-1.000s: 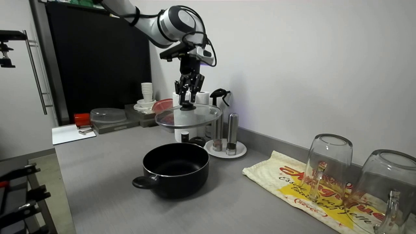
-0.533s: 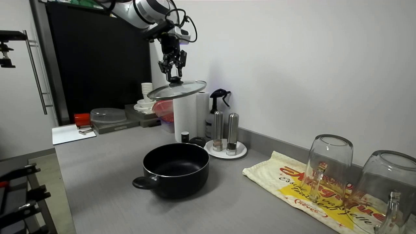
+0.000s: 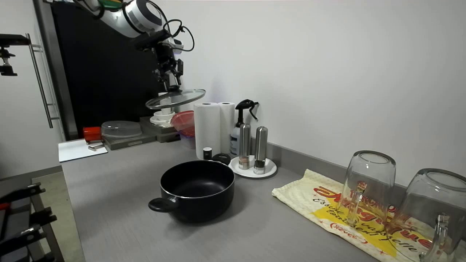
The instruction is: Take the lid off of the pot
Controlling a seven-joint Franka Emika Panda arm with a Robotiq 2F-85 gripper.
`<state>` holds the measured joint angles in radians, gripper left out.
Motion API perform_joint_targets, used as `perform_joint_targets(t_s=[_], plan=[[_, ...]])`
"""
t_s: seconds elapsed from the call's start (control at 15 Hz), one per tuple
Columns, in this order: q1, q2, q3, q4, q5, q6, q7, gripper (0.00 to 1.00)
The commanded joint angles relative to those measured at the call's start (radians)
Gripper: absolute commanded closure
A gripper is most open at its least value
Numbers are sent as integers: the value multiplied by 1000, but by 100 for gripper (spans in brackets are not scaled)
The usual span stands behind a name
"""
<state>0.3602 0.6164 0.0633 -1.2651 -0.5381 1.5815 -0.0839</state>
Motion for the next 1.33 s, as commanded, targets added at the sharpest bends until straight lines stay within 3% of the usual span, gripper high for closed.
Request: perform_joint_targets(t_s=[0.0, 0.73, 1.27], plan=[[41, 33, 16, -40, -54, 29, 3, 76], [144, 313, 59, -42, -41, 48, -28, 76], [174, 413, 89, 3, -1, 33, -42, 76]])
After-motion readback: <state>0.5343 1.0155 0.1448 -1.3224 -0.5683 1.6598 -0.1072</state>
